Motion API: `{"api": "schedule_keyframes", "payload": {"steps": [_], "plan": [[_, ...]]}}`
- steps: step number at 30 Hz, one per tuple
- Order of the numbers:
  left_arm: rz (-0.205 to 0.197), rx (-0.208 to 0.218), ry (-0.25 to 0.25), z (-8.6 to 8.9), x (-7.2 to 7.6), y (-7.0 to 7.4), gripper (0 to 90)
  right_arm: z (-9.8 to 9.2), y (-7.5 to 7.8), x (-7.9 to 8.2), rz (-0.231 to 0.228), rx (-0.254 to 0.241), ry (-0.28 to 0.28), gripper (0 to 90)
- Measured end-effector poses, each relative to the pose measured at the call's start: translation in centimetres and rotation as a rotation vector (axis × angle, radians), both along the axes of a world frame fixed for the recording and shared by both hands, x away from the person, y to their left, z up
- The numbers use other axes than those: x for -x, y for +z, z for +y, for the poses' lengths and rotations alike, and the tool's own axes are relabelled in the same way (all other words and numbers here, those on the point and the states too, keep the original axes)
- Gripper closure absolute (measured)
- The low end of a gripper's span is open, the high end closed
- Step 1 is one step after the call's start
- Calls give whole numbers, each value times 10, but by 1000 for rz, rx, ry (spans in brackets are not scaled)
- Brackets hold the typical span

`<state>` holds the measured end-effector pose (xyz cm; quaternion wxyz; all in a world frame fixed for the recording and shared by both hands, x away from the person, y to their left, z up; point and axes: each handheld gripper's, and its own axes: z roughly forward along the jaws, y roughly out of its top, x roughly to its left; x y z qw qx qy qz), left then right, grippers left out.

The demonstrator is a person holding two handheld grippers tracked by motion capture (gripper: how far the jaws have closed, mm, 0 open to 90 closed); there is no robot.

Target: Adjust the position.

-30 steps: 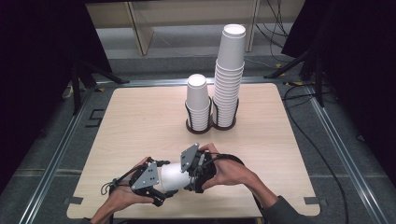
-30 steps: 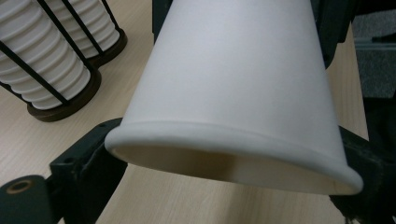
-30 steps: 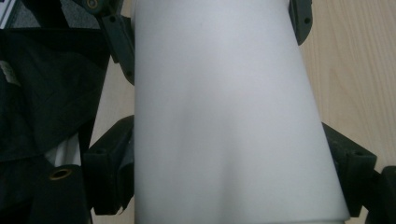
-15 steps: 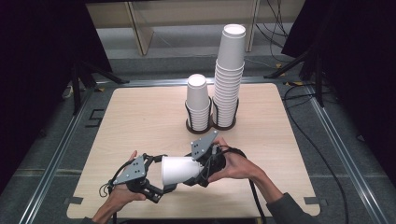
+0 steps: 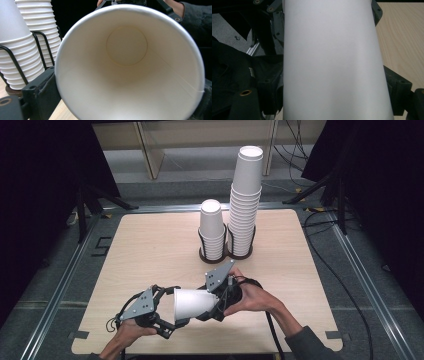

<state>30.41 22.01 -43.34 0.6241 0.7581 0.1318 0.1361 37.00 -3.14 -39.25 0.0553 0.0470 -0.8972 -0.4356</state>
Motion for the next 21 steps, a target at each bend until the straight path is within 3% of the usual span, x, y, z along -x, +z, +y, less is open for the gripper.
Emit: {"api": "schedule_keyframes", "payload": {"steps": [7, 9, 10, 13, 14, 16, 18, 20, 21], "plan": [[15, -3, -5, 0, -1, 1, 66, 0, -1, -1, 12, 8, -9, 208], [24, -14, 2, 1, -2, 1, 68, 1, -1, 2, -8, 37, -30, 189], [27, -26, 14, 1, -2, 2, 70, 3, 0, 4, -46, 83, -49, 175], [26, -45, 22, 1, -3, 3, 71, 6, 1, 7, -102, 128, -71, 162], [27, -34, 21, 0, -3, 2, 71, 6, 1, 7, -102, 128, -71, 162], [35, -81, 32, -1, -1, 3, 74, 10, 1, 9, -151, 156, -78, 163], [41, -98, 36, -3, -1, 3, 75, 13, 0, 10, -159, 163, -78, 160], [40, -111, 37, -3, -2, 3, 75, 15, 0, 11, -167, 162, -69, 163], [45, -95, 34, -5, -2, 2, 76, 17, 0, 13, -176, 165, -66, 168]]}}
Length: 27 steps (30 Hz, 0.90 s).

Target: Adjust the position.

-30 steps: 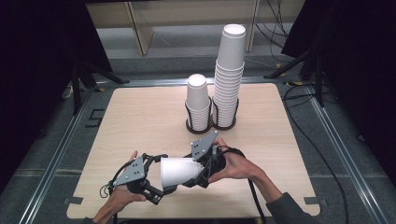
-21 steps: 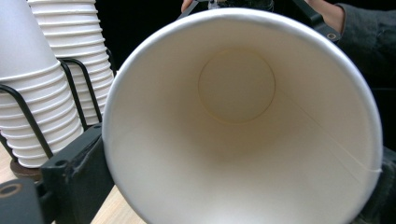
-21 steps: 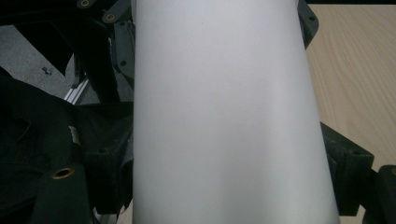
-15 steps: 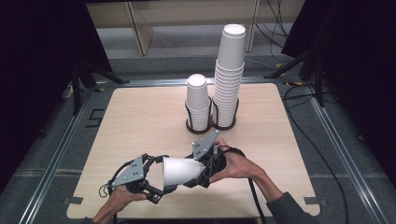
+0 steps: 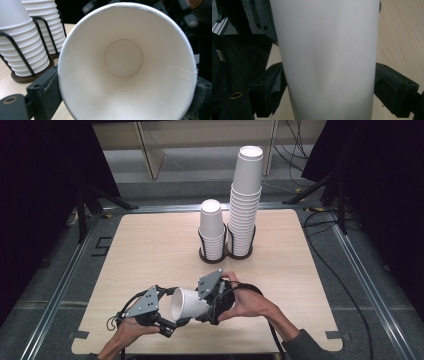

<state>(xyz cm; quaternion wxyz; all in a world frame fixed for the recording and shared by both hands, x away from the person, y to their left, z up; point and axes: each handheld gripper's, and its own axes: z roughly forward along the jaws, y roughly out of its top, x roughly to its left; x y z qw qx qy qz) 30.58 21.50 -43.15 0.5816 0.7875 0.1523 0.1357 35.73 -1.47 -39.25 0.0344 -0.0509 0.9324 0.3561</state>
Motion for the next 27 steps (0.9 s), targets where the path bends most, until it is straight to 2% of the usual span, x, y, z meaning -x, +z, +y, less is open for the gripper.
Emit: {"api": "schedule_keyframes", "payload": {"steps": [2, 4, 8, 9, 12, 13, 14, 16, 18, 19, 20, 21, 22, 23, 24, 27], "plan": [[1, 1, 1, 0, 0, 0, 76, 1, 0, 1, -1, 5, 2, 168], [3, -21, 2, 0, 1, 2, 77, 2, -1, 1, -2, 10, -5, 167], [3, -15, 4, -1, 2, 4, 79, 5, -4, 2, 5, 8, 11, 180], [-2, 8, -4, -2, 2, 3, 79, 6, -6, 1, 5, 5, 21, 198], [-2, -5, -2, -1, 2, 4, 76, 6, -8, 1, 0, -6, 35, 210], [4, 17, -2, 1, 2, 3, 71, 6, -8, 0, 13, -17, 40, 210], [12, 40, 8, 2, 2, 3, 64, 5, -8, -1, -10, -25, 36, 210], [32, 119, 23, 1, 0, 1, 49, 3, -7, -2, 21, -60, 29, 209], [33, 119, 36, 2, 0, 1, 34, 2, -6, -3, 35, -76, 17, 209], [41, 132, 49, 3, 0, 1, 20, 0, -6, -5, 58, -114, 1, 209], [55, 169, 68, 4, 0, 0, 10, -1, -6, -5, 83, -135, -1, 209], [55, 169, 68, 4, 0, 0, 14, -1, -6, -5, 83, -135, -1, 209], [63, 194, 76, 5, 0, 0, 22, -2, -6, -7, 102, -158, -11, 209], [63, 194, 76, 5, 0, 0, 32, -2, -6, -7, 102, -158, -11, 209], [66, 205, 79, 5, 0, 0, 42, -3, -6, -8, 117, -183, -16, 209], [66, 230, 95, 6, 1, 2, 42, -3, -7, -9, 129, -211, -25, 208]]}}
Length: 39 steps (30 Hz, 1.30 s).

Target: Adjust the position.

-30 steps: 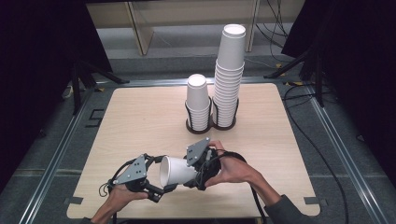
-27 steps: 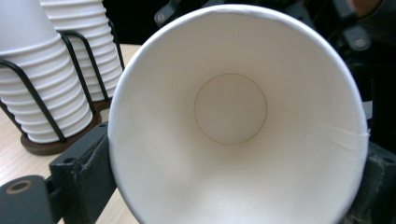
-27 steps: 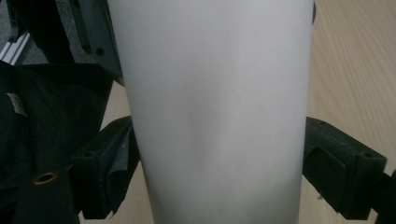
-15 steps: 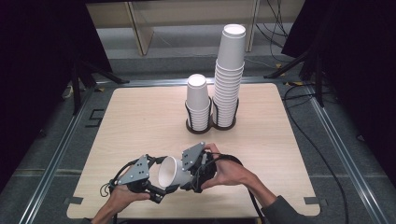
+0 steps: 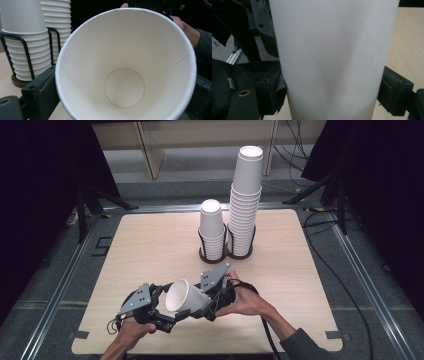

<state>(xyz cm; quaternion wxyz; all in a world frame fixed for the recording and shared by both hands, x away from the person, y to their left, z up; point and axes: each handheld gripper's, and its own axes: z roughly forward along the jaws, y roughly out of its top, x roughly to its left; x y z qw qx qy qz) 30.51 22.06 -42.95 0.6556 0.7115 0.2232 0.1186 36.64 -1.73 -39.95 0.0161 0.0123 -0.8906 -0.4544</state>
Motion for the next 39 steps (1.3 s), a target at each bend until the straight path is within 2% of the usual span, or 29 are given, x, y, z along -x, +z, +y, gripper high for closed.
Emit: {"api": "schedule_keyframes", "payload": {"steps": [3, 9, 11, 13, 19, 20, 22, 23, 26, 28, 29, 33, 35, 37, 38, 39], "plan": [[4, 20, 12, -1, 0, 0, 34, 3, -2, 1, 8, -19, -9, 206], [1, 34, 26, -1, 0, 1, 32, 7, -7, 1, 18, -41, -11, 206], [-2, 31, 28, 1, -1, 1, 36, 8, -8, 1, 27, -52, -13, 206], [-2, 37, 26, 1, -1, 1, 48, 9, -10, 1, 60, -62, -16, 206], [-6, 43, 33, 2, 0, 2, 78, 11, -14, 0, 58, -83, -13, 203], [-9, 38, 40, 2, -1, 2, 80, 11, -15, -2, 43, -98, -10, 202], [-8, 31, 49, 3, -1, 3, 83, 10, -16, -1, 64, -103, -23, 198], [-10, 33, 50, 2, -1, 2, 84, 11, -17, -3, 40, -112, -17, 198], [-13, 34, 44, 3, -2, 3, 84, 10, -17, -2, 36, -109, -23, 204], [-15, 47, 51, 4, -2, 3, 68, 10, -17, -1, 43, -119, -26, 207], [-7, 79, 60, 4, -2, 3, 61, 10, -15, -2, 39, -135, -26, 209], [-11, 102, 85, 3, -1, 2, 41, 9, -14, -2, 57, -166, -45, 209], [-11, 96, 89, 3, -1, 1, 44, 8, -14, -3, 52, -169, -47, 209], [-14, 92, 93, 2, -1, 1, 47, 6, -14, -3, 73, -175, -63, 209], [-13, 92, 89, 2, -1, 1, 55, 6, -13, -3, 72, -172, -64, 209], [-14, 91, 85, 2, -1, 1, 63, 6, -14, -4, 50, -175, -53, 208]]}}
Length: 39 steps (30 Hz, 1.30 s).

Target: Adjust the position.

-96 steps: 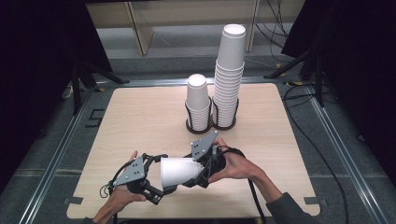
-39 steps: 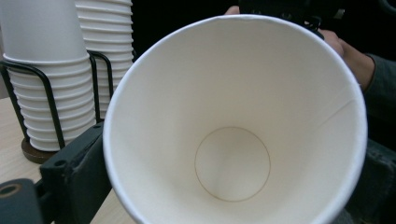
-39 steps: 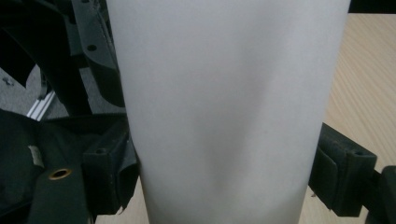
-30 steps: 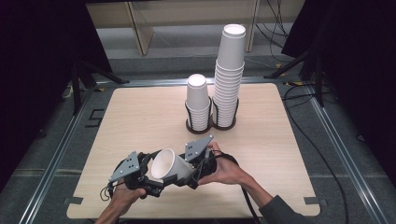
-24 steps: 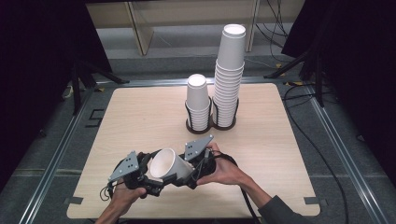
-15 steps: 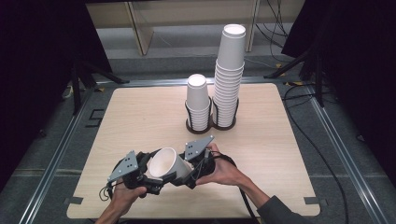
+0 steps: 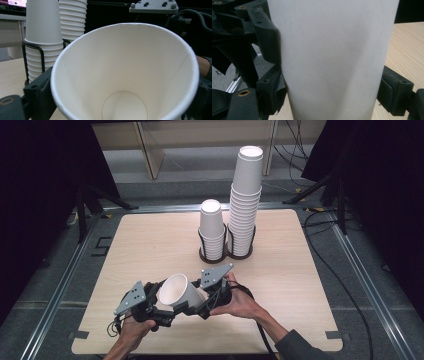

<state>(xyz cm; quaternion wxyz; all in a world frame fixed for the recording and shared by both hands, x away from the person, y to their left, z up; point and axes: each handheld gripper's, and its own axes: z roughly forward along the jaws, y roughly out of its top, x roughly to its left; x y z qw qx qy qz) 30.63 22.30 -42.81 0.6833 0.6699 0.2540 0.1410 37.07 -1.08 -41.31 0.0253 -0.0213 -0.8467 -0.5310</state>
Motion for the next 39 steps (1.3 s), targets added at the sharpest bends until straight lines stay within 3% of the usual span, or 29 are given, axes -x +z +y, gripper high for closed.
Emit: {"api": "schedule_keyframes", "payload": {"steps": [7, 8, 10, 11, 13, 19, 20, 21, 22, 23, 24, 25, 26, 28, 31, 34, 39], "plan": [[-11, -25, -27, 0, 1, 0, 118, 2, -2, 0, 13, 9, 4, 203], [-11, -25, -27, 0, 1, 0, 120, 2, -3, 1, 37, 14, 4, 199], [-13, -28, -21, -1, 1, 0, 123, 2, -3, 0, 23, 19, -2, 195], [-15, -31, -17, -1, 1, 0, 126, 2, -4, -1, 42, 12, -8, 181], [-24, -36, 12, 1, 0, 2, 127, 0, -6, -2, 77, 18, -26, 161], [-24, -50, 93, 9, -4, 3, 128, -12, -9, -8, 67, 39, -87, 159], [-21, -61, 111, 11, -5, 3, 128, -16, -9, -6, 91, 52, -115, 160], [-17, -71, 134, 12, -6, 3, 128, -25, -9, -6, 72, 83, -159, 160], [-24, -90, 152, 14, -7, 3, 128, -25, -9, -6, 72, 83, -159, 160], [-28, -113, 185, 16, -10, 2, 128, -34, -9, -8, 34, 93, -174, 164], [-28, -113, 185, 16, -10, 2, 128, -34, -9, -8, 34, 93, -174, 164], [-25, -123, 203, 16, -11, 2, 128, -42, -9, -7, 23, 104, -213, 168], [-63, -163, 219, 18, -16, 2, 128, -47, -8, -6, 20, 119, -225, 168], [-61, -170, 233, 19, -18, 2, 128, -50, -9, -5, 9, 124, -242, 172], [-52, -190, 275, 22, -23, 1, 128, -65, -10, -4, -4, 158, -319, 173], [-37, -191, 326, 29, -33, 0, 128, -76, -13, -5, 10, 169, -365, 178], [-28, -201, 374, 36, -45, -1, 128, -86, -17, -4, 12, 182, -399, 178]]}}
